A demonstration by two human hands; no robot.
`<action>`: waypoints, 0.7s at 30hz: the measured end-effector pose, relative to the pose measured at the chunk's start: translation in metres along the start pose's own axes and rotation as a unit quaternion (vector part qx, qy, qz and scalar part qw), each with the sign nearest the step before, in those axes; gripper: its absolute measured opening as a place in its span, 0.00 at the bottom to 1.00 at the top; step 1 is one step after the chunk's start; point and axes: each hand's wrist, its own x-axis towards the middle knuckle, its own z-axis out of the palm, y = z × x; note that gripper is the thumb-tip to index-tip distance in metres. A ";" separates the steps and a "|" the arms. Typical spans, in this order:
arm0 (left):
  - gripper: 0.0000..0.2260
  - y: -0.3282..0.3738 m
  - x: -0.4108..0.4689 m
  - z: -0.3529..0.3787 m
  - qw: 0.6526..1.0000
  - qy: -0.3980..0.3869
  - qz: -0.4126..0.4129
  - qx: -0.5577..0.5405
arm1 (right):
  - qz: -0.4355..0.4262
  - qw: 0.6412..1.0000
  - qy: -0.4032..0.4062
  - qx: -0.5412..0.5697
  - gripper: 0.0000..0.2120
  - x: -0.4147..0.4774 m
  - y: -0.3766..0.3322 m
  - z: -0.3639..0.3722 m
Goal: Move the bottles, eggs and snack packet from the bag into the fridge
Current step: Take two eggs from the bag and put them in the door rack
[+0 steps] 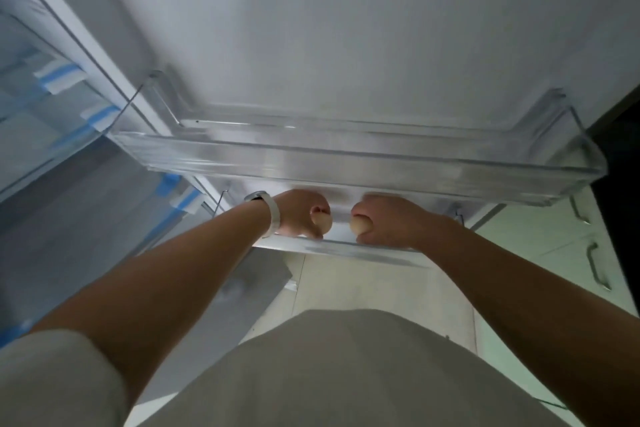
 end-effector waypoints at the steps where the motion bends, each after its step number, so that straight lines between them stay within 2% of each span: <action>1: 0.18 0.001 0.001 -0.001 1.000 -0.005 0.003 0.014 | -0.007 1.000 0.001 -0.006 0.13 0.001 0.000 0.001; 7: 0.14 0.005 0.007 -0.001 0.997 -0.027 0.014 0.075 | -0.042 0.998 0.017 -0.036 0.09 0.007 0.001 0.007; 12: 0.15 -0.007 0.013 0.006 0.998 -0.020 -0.005 0.057 | -0.034 0.999 0.016 -0.013 0.13 0.007 -0.003 0.008; 16: 0.12 -0.010 0.016 0.011 0.999 -0.020 -0.012 0.048 | -0.029 0.999 0.022 -0.006 0.12 0.009 -0.001 0.012; 19: 0.15 -0.010 0.018 0.012 0.999 -0.013 -0.020 0.045 | -0.024 0.999 0.023 0.005 0.11 0.009 0.001 0.014; 21: 0.22 -0.010 0.016 0.013 0.999 0.000 -0.031 0.036 | -0.011 1.000 0.023 0.015 0.14 0.007 0.003 0.014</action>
